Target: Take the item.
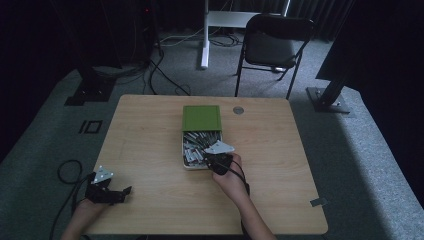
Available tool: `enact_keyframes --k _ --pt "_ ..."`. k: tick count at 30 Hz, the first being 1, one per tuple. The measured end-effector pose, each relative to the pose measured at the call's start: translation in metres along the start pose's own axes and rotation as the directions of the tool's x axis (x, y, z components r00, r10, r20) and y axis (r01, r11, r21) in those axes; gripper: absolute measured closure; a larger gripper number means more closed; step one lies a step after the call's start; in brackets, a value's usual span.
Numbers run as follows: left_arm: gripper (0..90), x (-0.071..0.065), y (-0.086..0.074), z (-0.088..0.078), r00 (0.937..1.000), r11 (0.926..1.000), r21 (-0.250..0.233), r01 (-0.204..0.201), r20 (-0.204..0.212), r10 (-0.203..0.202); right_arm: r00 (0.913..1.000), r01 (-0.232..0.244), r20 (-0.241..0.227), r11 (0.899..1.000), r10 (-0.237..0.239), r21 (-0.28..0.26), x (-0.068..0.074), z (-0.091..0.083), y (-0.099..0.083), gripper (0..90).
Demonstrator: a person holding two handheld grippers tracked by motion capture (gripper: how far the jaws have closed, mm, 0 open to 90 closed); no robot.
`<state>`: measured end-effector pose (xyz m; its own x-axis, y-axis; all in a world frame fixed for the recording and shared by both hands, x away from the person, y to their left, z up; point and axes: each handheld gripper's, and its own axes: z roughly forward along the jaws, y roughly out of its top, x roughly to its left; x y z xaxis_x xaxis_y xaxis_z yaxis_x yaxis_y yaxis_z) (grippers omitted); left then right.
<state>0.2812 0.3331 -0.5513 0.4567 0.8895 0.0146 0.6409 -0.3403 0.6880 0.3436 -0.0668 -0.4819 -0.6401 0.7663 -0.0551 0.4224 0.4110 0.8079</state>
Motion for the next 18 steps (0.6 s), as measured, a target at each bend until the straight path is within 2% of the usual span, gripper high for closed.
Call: enact_keyframes --k 8,9,11,16,18 --pt "1.3 0.0 0.0 0.0 1.0 1.0 -0.001 -0.001 0.0 0.001 0.9987 -0.027 -0.045 0.998 0.024 -0.057 -0.001 -0.015 0.012 88.9" --pt "1.3 0.0 0.0 0.0 1.0 1.0 -0.001 0.001 0.0 -0.001 0.9979 -0.043 -0.052 0.997 0.039 -0.069 -0.001 -0.017 0.013 88.9" --pt "1.4 0.0 0.0 0.0 1.0 1.0 -0.001 -0.001 0.0 0.001 0.9975 -0.039 -0.061 0.997 0.035 -0.073 -0.001 -0.02 0.015 89.0" --pt "1.4 0.0 0.0 0.0 1.0 1.0 0.0 -0.001 0.0 0.001 0.9949 -0.061 -0.086 0.992 0.052 -0.111 -0.003 -0.031 0.022 89.0" --pt "1.4 0.0 0.0 0.0 1.0 1.0 0.0 -0.001 0.0 0.001 0.9915 -0.087 -0.108 0.987 0.073 -0.132 -0.005 -0.034 0.024 89.0"
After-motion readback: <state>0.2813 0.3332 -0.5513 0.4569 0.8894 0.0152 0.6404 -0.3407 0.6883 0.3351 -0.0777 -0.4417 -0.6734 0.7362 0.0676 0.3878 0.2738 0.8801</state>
